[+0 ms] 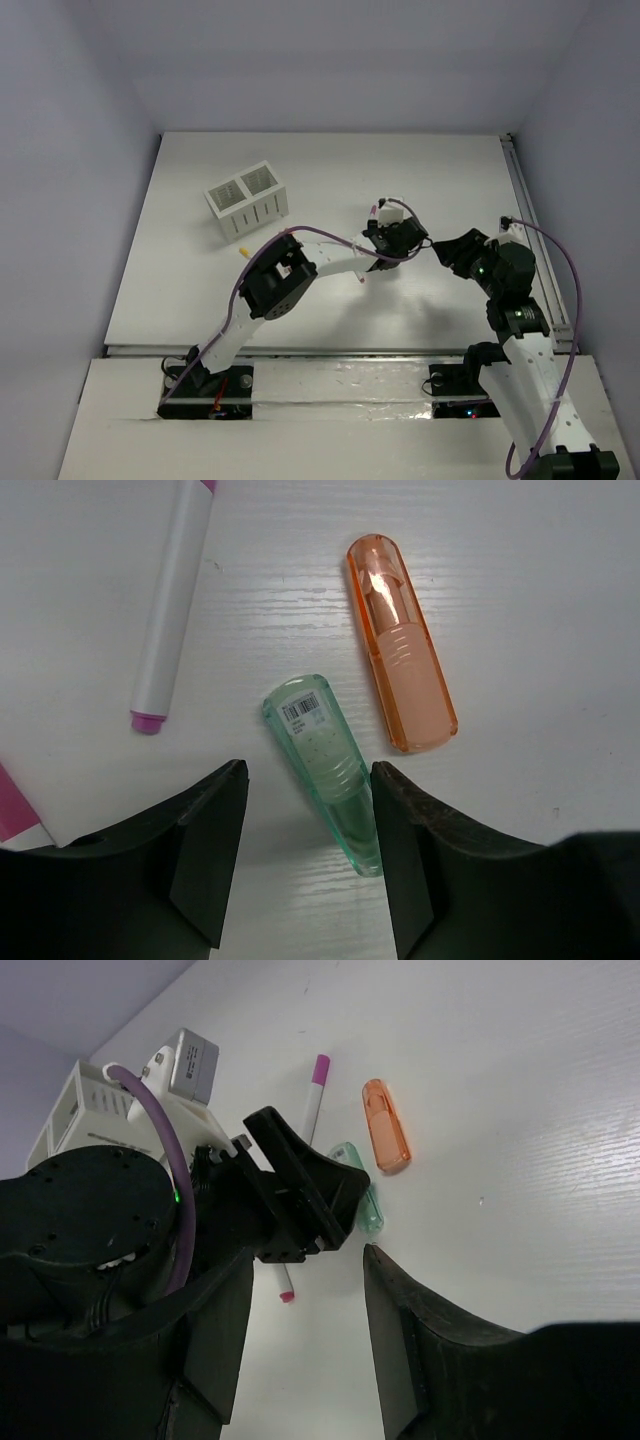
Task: Sort the stationery into containers
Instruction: Pick up the stationery from the center of the board.
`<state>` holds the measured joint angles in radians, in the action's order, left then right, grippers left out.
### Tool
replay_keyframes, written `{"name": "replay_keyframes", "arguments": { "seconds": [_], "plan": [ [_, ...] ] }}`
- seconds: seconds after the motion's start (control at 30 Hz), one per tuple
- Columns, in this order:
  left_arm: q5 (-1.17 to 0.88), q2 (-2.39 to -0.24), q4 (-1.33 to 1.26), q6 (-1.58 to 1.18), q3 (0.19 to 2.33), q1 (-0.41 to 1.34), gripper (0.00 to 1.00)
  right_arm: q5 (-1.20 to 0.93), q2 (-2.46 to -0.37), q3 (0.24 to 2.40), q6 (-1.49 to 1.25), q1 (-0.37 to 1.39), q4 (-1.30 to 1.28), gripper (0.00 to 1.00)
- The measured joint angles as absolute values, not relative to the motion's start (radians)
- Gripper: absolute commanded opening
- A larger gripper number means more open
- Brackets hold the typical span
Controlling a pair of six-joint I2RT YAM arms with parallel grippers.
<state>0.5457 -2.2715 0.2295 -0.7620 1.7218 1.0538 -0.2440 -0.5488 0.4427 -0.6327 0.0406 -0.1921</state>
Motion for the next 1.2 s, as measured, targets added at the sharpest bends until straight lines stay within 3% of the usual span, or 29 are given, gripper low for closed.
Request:
{"name": "replay_keyframes", "arguments": {
  "seconds": [0.07, 0.17, 0.33, 0.5, 0.6, 0.73, 0.83, 1.03, 1.2],
  "plan": [
    [0.545, -2.276, 0.229, -0.761, 1.724, 1.049, 0.36, -0.25, -0.553, 0.441, -0.633, 0.041, -0.192, 0.53],
    [0.553, -2.286, 0.235, -0.752, 1.726, 1.043, 0.34, -0.261, -0.553, 0.441, -0.634, 0.041, -0.182, 0.53],
    [0.562, -2.288, 0.234, -0.74, 1.729, 1.039, 0.49, -0.267, -0.554, 0.441, -0.634, 0.041, -0.169, 0.53],
    [0.564, -2.298, 0.246, -0.723, 1.75, 1.039, 0.49, -0.275, -0.561, 0.441, -0.635, 0.041, -0.163, 0.53],
    [0.566, -2.312, 0.251, -0.708, 1.769, 1.039, 0.42, -0.277, -0.566, 0.441, -0.635, 0.041, -0.156, 0.53],
    [0.564, -2.32, 0.243, -0.691, 1.778, 1.039, 0.2, -0.278, -0.566, 0.441, -0.636, 0.041, -0.149, 0.53],
    [0.547, -2.32, 0.225, -0.678, 1.778, 1.039, 0.11, -0.279, -0.569, 0.441, -0.636, 0.041, -0.148, 0.53],
    [0.531, -2.314, 0.2, -0.672, 1.765, 1.039, 0.02, -0.281, -0.584, 0.437, -0.635, 0.041, -0.136, 0.53],
    [0.525, -2.218, 0.186, -0.666, 1.671, 1.039, 0.01, -0.281, -0.616, 0.418, -0.633, 0.041, -0.117, 0.53]
  ]
}}
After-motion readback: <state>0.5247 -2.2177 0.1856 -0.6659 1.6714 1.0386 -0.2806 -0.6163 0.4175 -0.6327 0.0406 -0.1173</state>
